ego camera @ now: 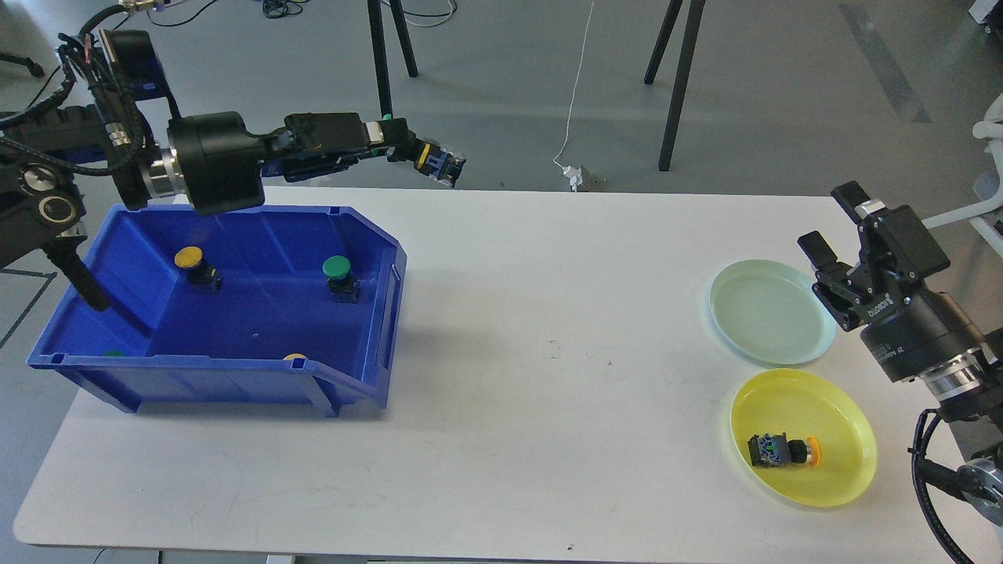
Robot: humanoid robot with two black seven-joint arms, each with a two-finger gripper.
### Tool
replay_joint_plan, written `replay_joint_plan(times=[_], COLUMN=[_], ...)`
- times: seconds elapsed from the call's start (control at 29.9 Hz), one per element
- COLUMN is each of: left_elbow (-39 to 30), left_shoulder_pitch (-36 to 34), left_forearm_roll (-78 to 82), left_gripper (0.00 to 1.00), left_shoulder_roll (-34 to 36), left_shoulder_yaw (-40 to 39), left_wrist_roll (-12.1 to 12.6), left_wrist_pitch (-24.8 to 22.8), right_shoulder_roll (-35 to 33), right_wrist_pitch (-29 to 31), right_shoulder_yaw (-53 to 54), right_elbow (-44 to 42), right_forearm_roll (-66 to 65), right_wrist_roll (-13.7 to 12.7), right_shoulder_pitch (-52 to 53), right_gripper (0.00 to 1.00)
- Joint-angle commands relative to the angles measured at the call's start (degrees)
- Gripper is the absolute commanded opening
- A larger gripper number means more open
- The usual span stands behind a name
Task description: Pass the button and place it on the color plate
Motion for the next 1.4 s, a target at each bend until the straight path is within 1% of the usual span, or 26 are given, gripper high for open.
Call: replay_joint_plan(times=[0.0, 0.13, 0.2, 0.27, 0.33, 0.37, 0.43, 0.47, 0.53, 0.67, 0.84, 1.0, 1.24, 1.37], left_elbow=[3.6, 11.25, 12.84, 13.37, 13.37, 13.37, 13.37, 13.37, 13.37, 13.29, 13.29, 13.29, 13.29, 13.29], left_shoulder_pitch=[1.08, 3.37, 3.37, 3.37, 3.37, 3.37, 3.37, 3.37, 3.37, 3.37, 3.37, 3.37, 3.37, 3.37], left_forearm_roll=[-1.82, -4.99, -5.34, -5.61, -5.61, -5.61, -5.61, -5.61, -5.52, -5.43, -5.26, -5.17, -5.17, -5.17], left_gripper=[0.16, 0.16, 0.16, 0.16, 0.16, 0.16, 0.16, 0.16, 0.16, 0.17, 0.17, 0.18, 0.18, 0.18], left_shoulder_roll=[-6.42, -14.42, -15.93, -16.37, -16.46, -16.37, -16.37, -16.37, -16.37, -16.63, -16.81, -16.81, -16.81, -16.81], left_shoulder_yaw=[0.17, 0.0, -0.09, -0.53, -0.62, -0.53, -0.62, -0.62, -0.53, -0.53, -0.53, -0.53, -0.53, -0.53], left_wrist_roll=[-0.01, -0.01, -0.01, -0.01, -0.01, -0.01, -0.01, -0.01, -0.01, -0.01, -0.01, -0.01, -0.01, -0.01], left_wrist_pitch=[0.0, 0.0, 0.0, 0.0, 0.0, 0.0, 0.0, 0.0, 0.0, 0.0, 0.0, 0.0, 0.0, 0.0], right_shoulder_roll=[-3.01, -2.76, -1.8, 1.61, 6.53, 8.82, 12.25, 13.31, 15.77, 19.03, 21.4, 23.16, 24.4, 25.01], right_wrist_pitch=[6.65, 9.2, 10.08, 11.92, 15.6, 18.06, 22.1, 23.49, 23.49, 23.49, 23.49, 23.49, 23.49, 23.49], right_shoulder_yaw=[-4.99, -17.37, -23.35, -27.32, -29.26, -29.44, -29.44, -29.44, -29.53, -29.7, -32.24, -36.73, -37.09, -37.09], right_elbow=[-1.0, -4.34, -6.1, -8.82, -12.33, -14.0, -16.64, -17.7, -19.54, -22.27, -24.12, -25.26, -25.62, -25.71], right_forearm_roll=[8.88, 13.37, 14.6, 17.14, 21.88, 24.95, 31.27, 34.09, 39.28, 43.78, 45.02, 46.16, 46.25, 46.25], right_wrist_roll=[-0.01, -0.01, -0.01, -0.01, -0.01, -1.01, -4.35, -5.58, -7.52, -9.19, -11.57, -12.27, -12.54, -12.54], right_shoulder_pitch=[9.04, 20.12, 24.61, 27.52, 28.93, 29.28, 29.73, 29.81, 30.69, 32.19, 34.2, 37.72, 39.48, 39.66], right_gripper=[0.99, 0.99, 0.99, 0.99, 0.99, 0.99, 0.99, 0.99, 0.99, 0.99, 0.99, 0.99, 0.99, 0.97])
